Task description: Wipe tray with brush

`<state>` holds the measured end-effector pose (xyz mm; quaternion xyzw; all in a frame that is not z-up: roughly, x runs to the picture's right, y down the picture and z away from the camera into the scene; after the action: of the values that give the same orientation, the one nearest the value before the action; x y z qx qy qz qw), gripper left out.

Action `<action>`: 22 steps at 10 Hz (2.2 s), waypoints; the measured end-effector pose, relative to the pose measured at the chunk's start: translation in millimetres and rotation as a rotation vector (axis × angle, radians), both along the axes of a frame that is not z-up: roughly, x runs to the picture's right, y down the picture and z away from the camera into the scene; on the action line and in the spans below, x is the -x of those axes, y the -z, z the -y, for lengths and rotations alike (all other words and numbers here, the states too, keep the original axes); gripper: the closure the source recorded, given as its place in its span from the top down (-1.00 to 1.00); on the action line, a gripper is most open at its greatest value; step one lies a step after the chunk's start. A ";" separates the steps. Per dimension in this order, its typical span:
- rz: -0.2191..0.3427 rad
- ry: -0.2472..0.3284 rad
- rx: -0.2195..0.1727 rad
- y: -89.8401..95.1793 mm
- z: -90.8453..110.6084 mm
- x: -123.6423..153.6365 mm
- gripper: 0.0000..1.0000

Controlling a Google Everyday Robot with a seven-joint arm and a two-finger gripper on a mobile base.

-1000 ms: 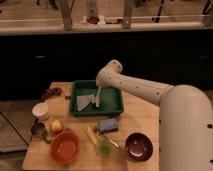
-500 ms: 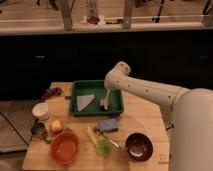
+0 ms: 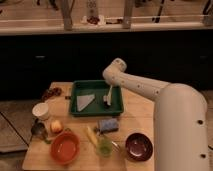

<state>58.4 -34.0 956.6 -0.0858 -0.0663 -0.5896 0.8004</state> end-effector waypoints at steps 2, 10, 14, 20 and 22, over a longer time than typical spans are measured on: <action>0.023 -0.011 0.001 -5.7 6.6 12.0 -0.91; 0.116 0.023 -0.025 42.9 -17.0 30.0 -0.91; 0.027 0.035 -0.018 40.9 -24.0 -1.7 -0.91; 0.019 0.036 -0.020 40.0 -24.3 -1.0 -0.91; 0.019 0.036 -0.020 40.0 -24.3 -1.0 -0.91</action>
<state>59.3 -9.7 916.6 -0.0735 -0.0664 -0.6053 0.7898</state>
